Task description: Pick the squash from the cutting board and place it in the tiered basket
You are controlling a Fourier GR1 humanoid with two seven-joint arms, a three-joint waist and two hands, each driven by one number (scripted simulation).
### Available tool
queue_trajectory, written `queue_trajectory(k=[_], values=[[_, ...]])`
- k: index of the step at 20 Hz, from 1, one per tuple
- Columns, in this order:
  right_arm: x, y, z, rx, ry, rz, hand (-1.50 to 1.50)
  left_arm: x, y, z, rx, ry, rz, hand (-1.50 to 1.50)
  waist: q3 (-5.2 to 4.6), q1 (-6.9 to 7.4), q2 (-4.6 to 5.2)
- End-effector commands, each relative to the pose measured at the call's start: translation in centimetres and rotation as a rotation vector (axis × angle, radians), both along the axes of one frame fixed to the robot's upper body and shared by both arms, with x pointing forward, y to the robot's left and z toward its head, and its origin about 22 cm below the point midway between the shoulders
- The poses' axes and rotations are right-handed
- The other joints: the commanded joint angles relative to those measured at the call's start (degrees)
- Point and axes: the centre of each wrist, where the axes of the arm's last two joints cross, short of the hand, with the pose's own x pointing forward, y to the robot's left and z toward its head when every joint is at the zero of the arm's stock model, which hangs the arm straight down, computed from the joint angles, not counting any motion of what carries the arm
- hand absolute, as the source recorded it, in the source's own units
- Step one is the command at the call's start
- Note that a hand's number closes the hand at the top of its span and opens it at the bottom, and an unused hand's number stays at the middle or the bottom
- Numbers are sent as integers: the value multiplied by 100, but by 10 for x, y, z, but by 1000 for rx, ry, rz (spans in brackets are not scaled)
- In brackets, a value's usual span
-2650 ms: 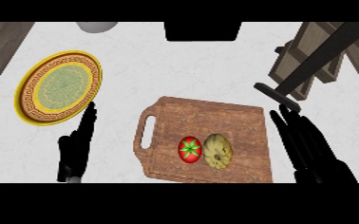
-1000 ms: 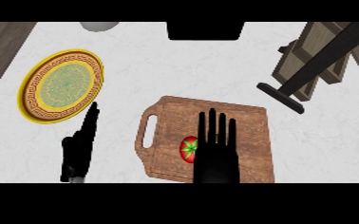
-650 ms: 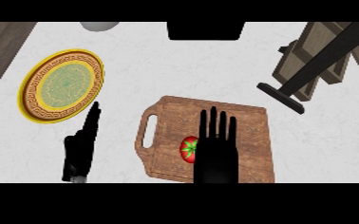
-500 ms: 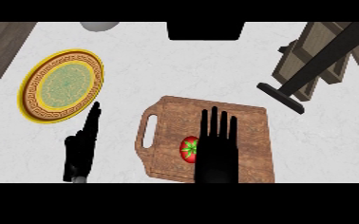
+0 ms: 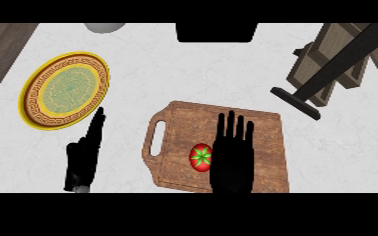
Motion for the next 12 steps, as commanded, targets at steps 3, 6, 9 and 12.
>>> queue_trajectory(k=[3,6,9,12], values=[[7,6,-5,-52,54,-140,-150,-3,9,-5,-18,53,8,0,-26,7,21],[20,-6,-1,-25,50,-139,-150,3,-8,-9,10,50,13,0,-25,-26,20],[21,-2,-9,-24,32,-127,150,-4,15,4,3,36,24,0,-24,-2,17],[9,-1,-23,-59,61,-85,150,-2,6,-9,-11,44,18,0,-26,-19,18]])
